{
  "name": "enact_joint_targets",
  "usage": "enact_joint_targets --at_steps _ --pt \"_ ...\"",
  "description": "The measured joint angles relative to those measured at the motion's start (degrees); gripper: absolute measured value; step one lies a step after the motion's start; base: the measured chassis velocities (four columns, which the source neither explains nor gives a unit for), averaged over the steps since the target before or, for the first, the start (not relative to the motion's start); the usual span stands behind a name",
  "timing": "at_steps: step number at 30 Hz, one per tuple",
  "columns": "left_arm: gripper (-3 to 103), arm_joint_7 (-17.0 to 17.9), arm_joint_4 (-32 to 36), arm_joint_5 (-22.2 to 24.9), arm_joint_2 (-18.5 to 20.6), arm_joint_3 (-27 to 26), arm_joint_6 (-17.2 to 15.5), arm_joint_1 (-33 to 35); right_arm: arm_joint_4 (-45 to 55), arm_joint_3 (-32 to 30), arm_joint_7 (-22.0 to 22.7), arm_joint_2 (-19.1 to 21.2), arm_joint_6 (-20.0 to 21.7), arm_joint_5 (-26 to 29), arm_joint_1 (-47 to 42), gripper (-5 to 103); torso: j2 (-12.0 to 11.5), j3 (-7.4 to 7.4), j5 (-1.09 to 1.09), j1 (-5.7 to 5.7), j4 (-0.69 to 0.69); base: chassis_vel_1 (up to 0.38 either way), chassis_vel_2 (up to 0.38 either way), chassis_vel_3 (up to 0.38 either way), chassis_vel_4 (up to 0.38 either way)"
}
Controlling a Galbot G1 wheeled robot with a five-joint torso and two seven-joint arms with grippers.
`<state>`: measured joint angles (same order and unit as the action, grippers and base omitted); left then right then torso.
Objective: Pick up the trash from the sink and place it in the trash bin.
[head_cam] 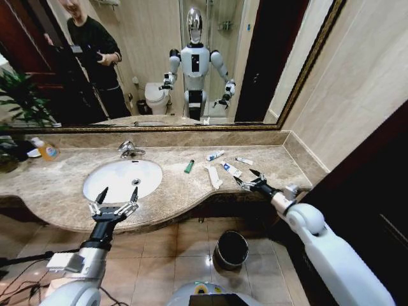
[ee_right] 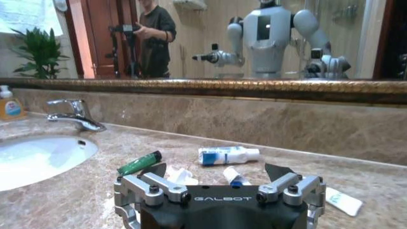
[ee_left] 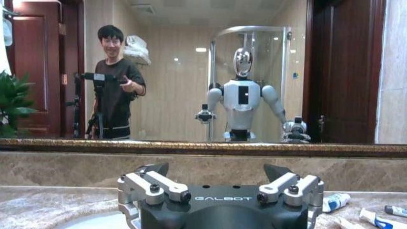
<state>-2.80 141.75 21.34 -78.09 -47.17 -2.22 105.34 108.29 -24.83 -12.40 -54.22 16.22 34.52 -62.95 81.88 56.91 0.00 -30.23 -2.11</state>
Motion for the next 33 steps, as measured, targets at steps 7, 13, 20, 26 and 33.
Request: enact_joint_targets --at_steps 7,13,20,26,33 --pt "100 0.0 0.0 0.0 0.0 0.0 0.0 0.0 -6.33 9.47 2.33 -1.63 0.9 -1.4 8.48 100 0.0 0.0 -0.01 0.0 0.01 0.0 0.0 0.0 0.0" --pt "100 0.0 0.0 0.0 0.0 0.0 0.0 0.0 -10.8 14.34 7.07 -3.17 4.39 -0.79 15.13 100 0.0 0.0 -0.01 0.0 0.0 0.0 0.0 0.0 0.0" --pt "100 0.0 0.0 0.0 0.0 0.0 0.0 0.0 -6.72 18.17 19.77 -5.06 11.95 1.26 15.74 100 0.0 -0.01 -0.01 0.01 0.0 0.0 0.0 0.0 0.0" --pt "100 0.0 0.0 0.0 0.0 0.0 0.0 0.0 -3.53 19.68 24.38 -6.16 14.04 1.05 14.62 100 0.0 -0.01 0.0 0.01 0.0 0.0 0.0 0.0 0.0" --pt "100 0.0 0.0 0.0 0.0 0.0 0.0 0.0 0.35 18.95 25.52 -6.04 15.22 -0.21 10.13 100 0.0 -0.01 0.0 0.01 0.0 0.0 0.0 0.0 0.0"
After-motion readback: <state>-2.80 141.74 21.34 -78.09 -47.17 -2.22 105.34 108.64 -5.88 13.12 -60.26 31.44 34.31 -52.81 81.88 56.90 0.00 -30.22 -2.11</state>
